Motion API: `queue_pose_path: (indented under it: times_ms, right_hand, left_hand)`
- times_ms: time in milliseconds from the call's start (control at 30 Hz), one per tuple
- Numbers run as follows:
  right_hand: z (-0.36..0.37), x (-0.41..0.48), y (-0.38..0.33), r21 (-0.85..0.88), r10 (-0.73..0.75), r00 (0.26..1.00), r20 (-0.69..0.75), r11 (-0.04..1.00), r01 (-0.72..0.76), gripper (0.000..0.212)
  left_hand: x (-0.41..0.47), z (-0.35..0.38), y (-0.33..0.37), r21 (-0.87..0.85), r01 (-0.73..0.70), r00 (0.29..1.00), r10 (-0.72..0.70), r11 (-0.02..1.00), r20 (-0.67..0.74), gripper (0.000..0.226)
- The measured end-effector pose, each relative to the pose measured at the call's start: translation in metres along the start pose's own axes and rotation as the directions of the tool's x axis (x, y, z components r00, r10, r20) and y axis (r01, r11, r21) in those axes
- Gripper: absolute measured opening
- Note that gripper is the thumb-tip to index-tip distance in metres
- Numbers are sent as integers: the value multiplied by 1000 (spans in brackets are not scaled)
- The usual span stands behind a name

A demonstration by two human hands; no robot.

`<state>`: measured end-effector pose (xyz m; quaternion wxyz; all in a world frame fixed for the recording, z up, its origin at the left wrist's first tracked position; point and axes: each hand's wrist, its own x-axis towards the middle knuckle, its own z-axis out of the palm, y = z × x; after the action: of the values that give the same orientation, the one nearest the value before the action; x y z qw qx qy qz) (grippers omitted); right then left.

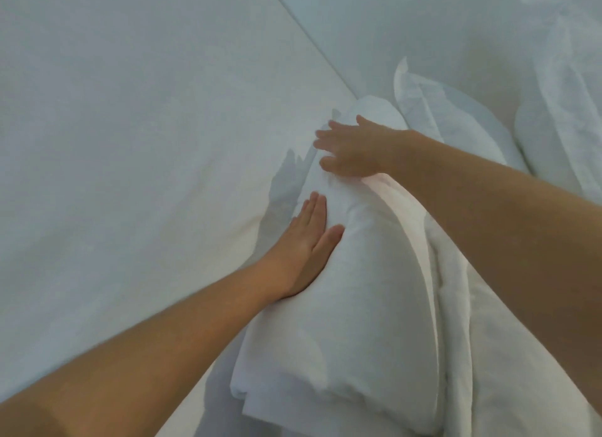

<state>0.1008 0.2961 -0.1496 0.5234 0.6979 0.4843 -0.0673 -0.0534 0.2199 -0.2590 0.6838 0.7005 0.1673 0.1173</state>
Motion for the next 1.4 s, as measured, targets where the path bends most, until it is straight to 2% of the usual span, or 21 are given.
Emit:
queue_pose_path:
  times_ms: [100, 167, 267, 400, 467, 533, 600, 667, 733, 833, 867, 933, 1033, 1133, 1233, 1300, 1400]
  right_hand:
    - [4, -9, 1, 21, -50, 998, 41, 999, 49, 52]
    - [5, -15, 4, 4, -112, 992, -55, 994, 112, 53]
    - [10, -29, 7, -35, -137, 989, -48, 990, 135, 52]
    - [25, -48, 9, 90, -129, 987, -100, 986, 138, 55]
    - [34, -57, 10, 221, -73, 987, -144, 970, 104, 55]
    - [46, -64, 6, 426, 111, 969, -222, 905, -6, 59]
    - [57, -77, -2, 653, 342, 917, -203, 746, -133, 63]
    - [66, -94, -16, 775, 446, 881, -157, 608, -170, 62]
    - [71, -115, -35, 831, 447, 886, -125, 535, -153, 59]
    - [70, -140, -61, 867, 386, 914, -127, 491, -87, 40]
    - [72, -164, -69, 901, 390, 914, -114, 429, -71, 33]
    - [74, -185, -89, 927, 363, 922, -137, 374, -10, 35]
    - [82, -234, -114, 949, 355, 928, -111, 314, -6, 51]
    - [84, -264, -132, 956, 340, 936, -90, 294, -15, 56]
    - [78, -293, -143, 957, 307, 950, -58, 288, -34, 58]
    - [75, -316, -154, 965, 274, 960, -51, 260, -23, 59]
    - [82, -353, -182, 972, 154, 988, -9, 234, -27, 61]
  left_hand:
    - [-6, 3, 3, -29, -17, 1000, 17, 999, -12, 62]
    - [-10, 5, 3, -52, -10, 1000, 9, 999, -19, 60]
    - [-14, 7, 5, -97, 8, 1000, -11, 995, -25, 60]
    - [-21, 10, 8, -105, 23, 999, -27, 994, -34, 60]
    - [-27, 12, 10, -106, 32, 999, -35, 994, -26, 60]
    - [-36, 12, 13, -127, 42, 999, -46, 991, -28, 60]
    - [-48, 13, 18, -156, 66, 997, -71, 986, -27, 59]
    - [-61, 15, 23, -189, 73, 996, -82, 979, -41, 57]
    - [-73, 17, 27, -186, 80, 995, -91, 979, -51, 53]
    - [-88, 23, 26, -177, 68, 995, -80, 982, -64, 49]
    - [-103, 24, 34, -152, 91, 995, -98, 984, -36, 48]
    - [-114, 23, 24, -136, 116, 992, -121, 984, -23, 49]
    - [-141, 19, 37, -56, 187, 982, -185, 981, 43, 56]
    - [-165, 9, 64, 35, 286, 948, -288, 958, 137, 49]
    - [-183, -10, 83, 299, 327, 888, -400, 897, 228, 53]
    - [-197, -23, 93, 519, 294, 831, -483, 803, 276, 57]
    - [-217, -36, 102, 804, 171, 716, -632, 570, 297, 65]
